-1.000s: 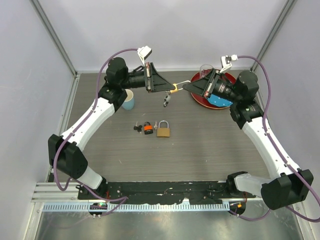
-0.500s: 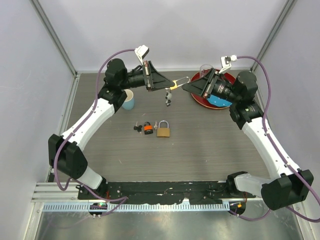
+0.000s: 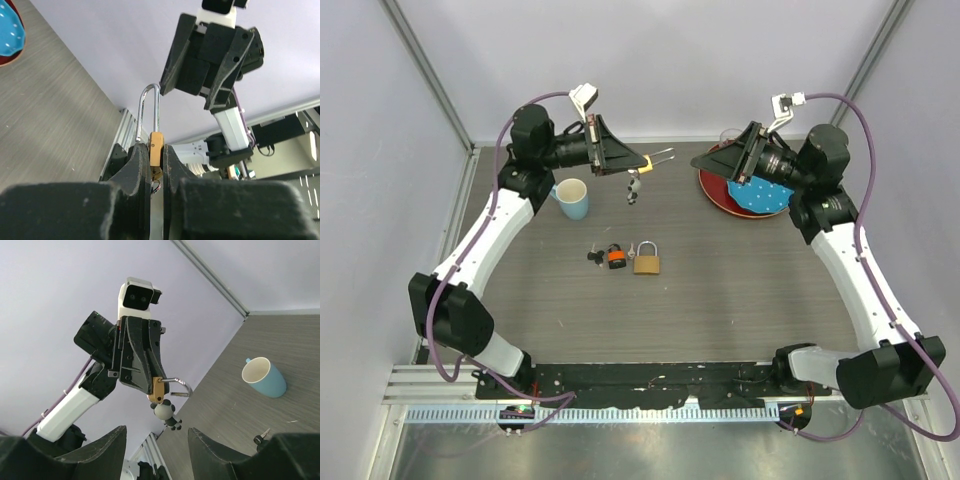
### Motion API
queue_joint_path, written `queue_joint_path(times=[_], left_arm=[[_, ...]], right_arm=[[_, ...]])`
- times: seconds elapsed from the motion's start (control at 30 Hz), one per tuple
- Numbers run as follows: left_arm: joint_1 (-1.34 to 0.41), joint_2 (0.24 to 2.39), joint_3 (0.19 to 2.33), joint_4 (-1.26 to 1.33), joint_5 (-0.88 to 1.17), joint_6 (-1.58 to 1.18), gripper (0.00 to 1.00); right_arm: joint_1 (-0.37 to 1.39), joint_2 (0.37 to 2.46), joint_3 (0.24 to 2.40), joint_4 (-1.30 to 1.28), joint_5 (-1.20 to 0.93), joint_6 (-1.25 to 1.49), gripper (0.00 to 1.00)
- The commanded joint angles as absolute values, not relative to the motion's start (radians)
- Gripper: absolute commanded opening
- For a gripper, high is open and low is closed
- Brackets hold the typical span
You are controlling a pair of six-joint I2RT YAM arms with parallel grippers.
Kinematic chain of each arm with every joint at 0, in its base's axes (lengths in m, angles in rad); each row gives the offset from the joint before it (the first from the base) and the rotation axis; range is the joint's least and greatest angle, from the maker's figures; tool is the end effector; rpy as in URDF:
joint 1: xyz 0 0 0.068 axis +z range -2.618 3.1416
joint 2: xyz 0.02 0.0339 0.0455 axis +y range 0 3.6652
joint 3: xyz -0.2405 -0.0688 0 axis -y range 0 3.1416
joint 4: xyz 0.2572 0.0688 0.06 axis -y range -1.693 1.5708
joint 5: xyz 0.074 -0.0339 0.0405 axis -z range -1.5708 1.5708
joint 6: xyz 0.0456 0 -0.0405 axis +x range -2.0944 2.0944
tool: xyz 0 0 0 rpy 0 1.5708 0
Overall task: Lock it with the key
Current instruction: Lock the lock.
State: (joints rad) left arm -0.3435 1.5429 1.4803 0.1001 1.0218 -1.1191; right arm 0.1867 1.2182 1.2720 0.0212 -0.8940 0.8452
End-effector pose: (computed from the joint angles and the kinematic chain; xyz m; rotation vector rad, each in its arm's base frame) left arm 0.3367 -0.1617 0.4014 0.2658 1.8966 -1.8383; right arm 0.2811 0.0893 0.4206 -0.2535 1.7036 1.4518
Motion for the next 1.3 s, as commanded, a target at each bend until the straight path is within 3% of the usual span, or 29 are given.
queue_joint_path(times=[0.0, 0.57, 0.77, 1.0, 1.23, 1.27], left_arm=[[-0.348, 1.493, 1.546, 0.066, 1.14, -1.081, 0.0], [-0.384, 1.489, 1.542, 0.107, 1.192, -1.121, 0.0], [-0.385, 1.493, 1.542, 0.121, 1.183, -1.124, 0.0], [-0.385, 1.494, 1.543, 0.14, 1.18, -1.135, 0.0], [-0.387, 1.489, 1.528, 0.149, 1.178, -1.14, 0.0], [-0.39, 1.489, 1.525, 0.152, 1.18, -1.141, 0.0]], right_arm=[[0.19, 1.241, 1.333, 0.11, -0.966, 0.847, 0.56], [0.278, 1.308, 1.371, 0.216, -1.028, 0.91, 0.51], [0.296, 1.302, 1.359, 0.203, -1.046, 0.91, 0.35], [0.296, 1.275, 1.35, 0.078, -1.031, 0.822, 0.31], [0.295, 1.27, 1.339, 0.075, -1.019, 0.824, 0.02], [0.296, 1.27, 1.341, 0.075, -1.02, 0.827, 0.02]])
